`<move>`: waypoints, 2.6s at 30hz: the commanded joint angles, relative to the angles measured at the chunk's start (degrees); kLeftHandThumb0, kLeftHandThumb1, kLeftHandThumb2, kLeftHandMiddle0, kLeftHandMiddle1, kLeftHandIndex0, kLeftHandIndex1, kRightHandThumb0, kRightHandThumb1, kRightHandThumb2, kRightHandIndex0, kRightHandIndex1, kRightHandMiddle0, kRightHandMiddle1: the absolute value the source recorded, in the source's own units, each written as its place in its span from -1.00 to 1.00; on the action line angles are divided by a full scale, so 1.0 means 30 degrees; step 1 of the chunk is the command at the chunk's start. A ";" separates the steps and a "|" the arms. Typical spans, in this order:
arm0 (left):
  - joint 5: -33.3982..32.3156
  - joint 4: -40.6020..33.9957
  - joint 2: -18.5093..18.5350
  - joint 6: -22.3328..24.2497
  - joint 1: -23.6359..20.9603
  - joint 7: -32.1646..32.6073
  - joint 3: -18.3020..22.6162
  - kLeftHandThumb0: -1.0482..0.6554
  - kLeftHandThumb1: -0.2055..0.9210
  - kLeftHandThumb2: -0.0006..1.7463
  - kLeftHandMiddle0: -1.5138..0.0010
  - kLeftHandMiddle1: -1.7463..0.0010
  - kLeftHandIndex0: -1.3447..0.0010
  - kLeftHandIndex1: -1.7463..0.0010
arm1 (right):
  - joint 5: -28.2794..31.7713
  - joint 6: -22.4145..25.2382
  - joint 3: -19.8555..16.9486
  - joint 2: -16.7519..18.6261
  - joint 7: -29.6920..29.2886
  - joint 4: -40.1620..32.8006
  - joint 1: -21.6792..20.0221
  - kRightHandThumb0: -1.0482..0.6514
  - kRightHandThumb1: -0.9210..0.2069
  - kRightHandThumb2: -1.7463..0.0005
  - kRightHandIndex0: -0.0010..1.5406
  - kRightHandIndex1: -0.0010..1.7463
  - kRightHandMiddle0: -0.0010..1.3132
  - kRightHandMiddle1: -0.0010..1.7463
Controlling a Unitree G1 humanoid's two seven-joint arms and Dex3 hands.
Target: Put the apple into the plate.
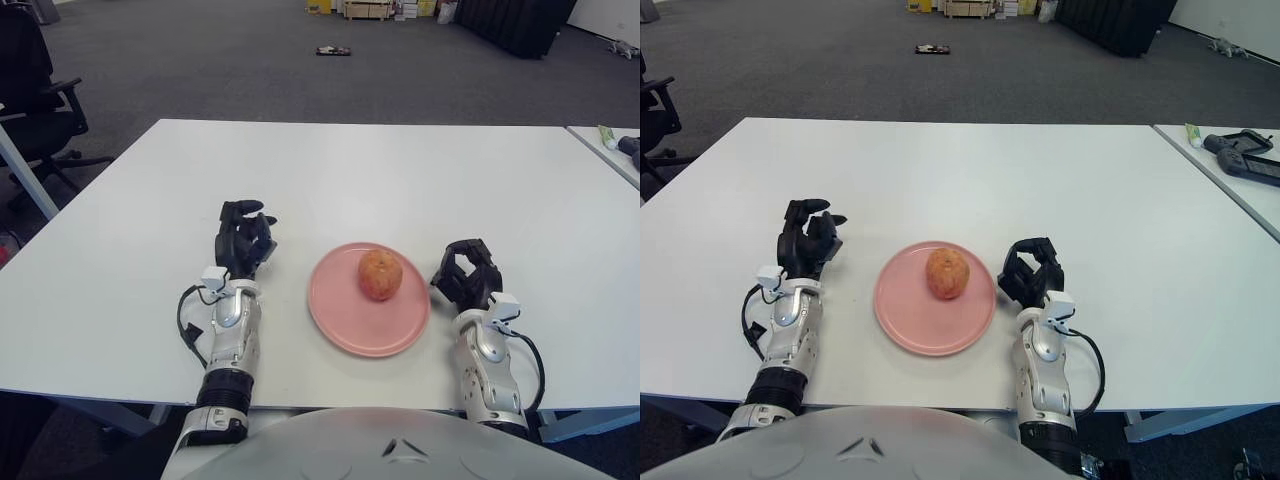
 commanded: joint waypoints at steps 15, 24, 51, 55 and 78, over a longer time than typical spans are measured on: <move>0.1732 0.1017 0.0179 0.0860 -0.0060 -0.0825 -0.0123 0.22 -0.12 0.46 0.11 -0.72 0.26 -1.00 | 0.0369 0.0421 -0.0247 0.0445 0.0232 0.0656 -0.0161 -0.24 -0.38 -0.15 0.22 1.00 -0.36 1.00; 0.3932 0.1393 0.0415 0.1243 -0.0095 0.0450 -0.0401 0.22 -0.18 0.54 0.11 -0.82 0.27 -1.00 | 0.0362 0.0492 -0.0261 0.0519 0.0106 0.0623 -0.0137 -0.24 -0.38 -0.15 0.21 1.00 -0.37 1.00; 0.4968 0.2873 0.0436 0.0891 -0.0222 0.1144 -0.0572 0.22 -0.13 0.44 0.02 -0.64 0.30 -1.00 | -0.0133 0.0821 -0.0058 0.0369 0.0008 0.0312 0.0102 -0.24 -0.40 -0.13 0.23 1.00 -0.38 1.00; 0.5035 0.2805 0.0416 0.0986 -0.0121 0.1263 -0.0587 0.22 -0.16 0.46 0.01 -0.63 0.27 -1.00 | -0.0108 0.0795 -0.0066 0.0376 0.0068 0.0296 0.0152 -0.24 -0.40 -0.13 0.23 1.00 -0.38 1.00; 0.5216 0.3185 0.0521 0.1371 -0.0374 0.1789 -0.0507 0.22 -0.01 0.35 0.12 -0.65 0.32 -1.00 | -0.0171 0.0950 -0.0097 0.0250 0.0165 0.0475 0.0147 -0.24 -0.40 -0.13 0.23 1.00 -0.38 1.00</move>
